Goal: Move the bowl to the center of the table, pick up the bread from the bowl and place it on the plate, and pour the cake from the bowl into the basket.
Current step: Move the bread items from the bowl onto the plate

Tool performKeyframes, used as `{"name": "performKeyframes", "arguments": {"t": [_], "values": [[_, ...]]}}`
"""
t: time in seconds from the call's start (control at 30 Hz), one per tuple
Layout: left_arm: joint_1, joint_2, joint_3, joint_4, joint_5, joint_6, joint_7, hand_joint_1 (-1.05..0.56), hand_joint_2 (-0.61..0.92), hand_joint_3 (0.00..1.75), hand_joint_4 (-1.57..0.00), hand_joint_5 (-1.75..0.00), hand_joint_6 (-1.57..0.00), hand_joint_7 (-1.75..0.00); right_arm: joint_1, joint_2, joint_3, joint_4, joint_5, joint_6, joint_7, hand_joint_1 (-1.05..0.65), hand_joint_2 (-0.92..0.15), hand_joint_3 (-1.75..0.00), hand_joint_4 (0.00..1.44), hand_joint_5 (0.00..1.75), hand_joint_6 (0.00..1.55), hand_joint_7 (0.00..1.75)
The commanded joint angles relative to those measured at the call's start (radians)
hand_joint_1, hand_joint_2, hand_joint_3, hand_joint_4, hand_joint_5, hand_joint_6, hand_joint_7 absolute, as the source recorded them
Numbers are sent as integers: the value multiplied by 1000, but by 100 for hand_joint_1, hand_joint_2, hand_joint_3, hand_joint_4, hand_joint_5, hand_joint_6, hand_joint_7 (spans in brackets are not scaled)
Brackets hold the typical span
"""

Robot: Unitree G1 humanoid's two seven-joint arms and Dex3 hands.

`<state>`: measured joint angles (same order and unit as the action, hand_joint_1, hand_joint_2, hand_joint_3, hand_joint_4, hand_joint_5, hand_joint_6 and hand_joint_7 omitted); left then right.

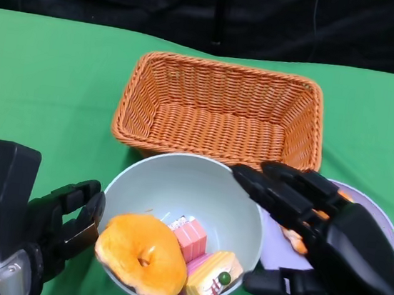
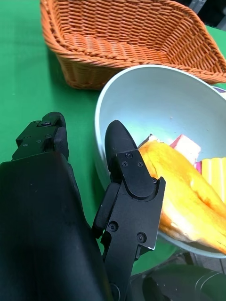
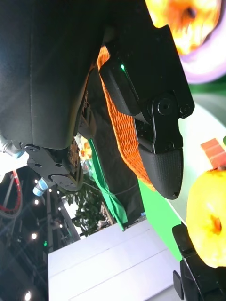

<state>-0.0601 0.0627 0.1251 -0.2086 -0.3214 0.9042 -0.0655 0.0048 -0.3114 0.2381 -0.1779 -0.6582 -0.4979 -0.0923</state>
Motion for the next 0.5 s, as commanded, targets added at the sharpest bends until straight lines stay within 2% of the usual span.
{"name": "performKeyframes", "arguments": {"t": [0.03,0.07,0.2,0.5], "values": [[7,10,10,-5,-1,-3,-5,-50,92,67,0,-45,-19,0,-36,29,22,26,-16,22,-2,-66,-92,-32,20,50,34,7],[10,11,9,-6,-2,-4,-8,-50,92,66,0,-46,-19,0,-50,41,33,37,-25,26,-5,-65,-92,-33,15,60,35,7],[14,12,6,-15,-1,3,-6,-51,92,65,0,-46,-19,0,-104,77,69,83,-53,33,-17,-63,-92,-34,9,78,36,6],[21,8,1,-51,2,36,1,-50,92,67,0,-39,-17,0,-197,143,146,165,-88,105,16,-62,-92,-27,6,89,39,7]]}}
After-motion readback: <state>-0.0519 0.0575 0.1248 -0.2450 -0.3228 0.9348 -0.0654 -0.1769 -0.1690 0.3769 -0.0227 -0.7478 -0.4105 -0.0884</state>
